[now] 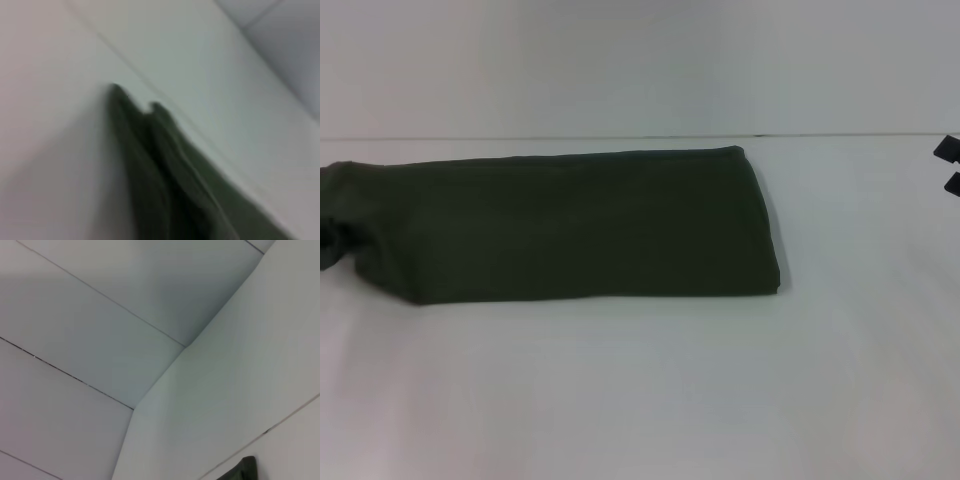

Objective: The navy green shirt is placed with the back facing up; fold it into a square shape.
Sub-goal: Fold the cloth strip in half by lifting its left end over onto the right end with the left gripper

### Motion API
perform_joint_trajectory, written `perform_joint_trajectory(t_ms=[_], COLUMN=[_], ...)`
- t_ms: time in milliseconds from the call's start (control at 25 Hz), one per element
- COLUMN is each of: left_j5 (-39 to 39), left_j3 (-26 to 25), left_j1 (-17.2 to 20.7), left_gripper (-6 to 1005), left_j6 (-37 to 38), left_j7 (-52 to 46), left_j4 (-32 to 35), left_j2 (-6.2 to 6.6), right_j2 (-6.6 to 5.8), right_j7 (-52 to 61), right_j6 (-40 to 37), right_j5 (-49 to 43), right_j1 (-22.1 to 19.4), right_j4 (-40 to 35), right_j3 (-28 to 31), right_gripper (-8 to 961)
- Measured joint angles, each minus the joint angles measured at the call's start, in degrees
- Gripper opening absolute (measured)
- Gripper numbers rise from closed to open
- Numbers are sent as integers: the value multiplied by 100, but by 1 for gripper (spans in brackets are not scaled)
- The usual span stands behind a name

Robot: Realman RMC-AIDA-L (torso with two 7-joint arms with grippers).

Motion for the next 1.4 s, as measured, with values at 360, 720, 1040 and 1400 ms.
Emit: perform_joint_trajectory(t_ms=[360, 720, 1040, 1400], left_j5=[-724, -891, -1099, -1575], left_j3=[729, 2114, 4507, 4769], left_j1=[-693, -1568, -1971, -825], left_gripper=[124, 123, 147, 250], left_j6=[1129, 743, -477, -155], left_j7=[-702, -586, 579, 846], left_j4=[673, 621, -83, 1549], left_j2=[-101, -498, -530, -534], right_j2=[9, 32, 31, -18], right_j7=[-28, -82, -87, -74], right_j6=[-18, 22, 38, 80], right_j5=[-16, -29, -77, -98], right_j1=[14, 30, 37, -11], right_j4=[-1, 62, 80, 87], right_j3=[-21, -55, -122, -140], right_gripper=[851, 852, 852, 851])
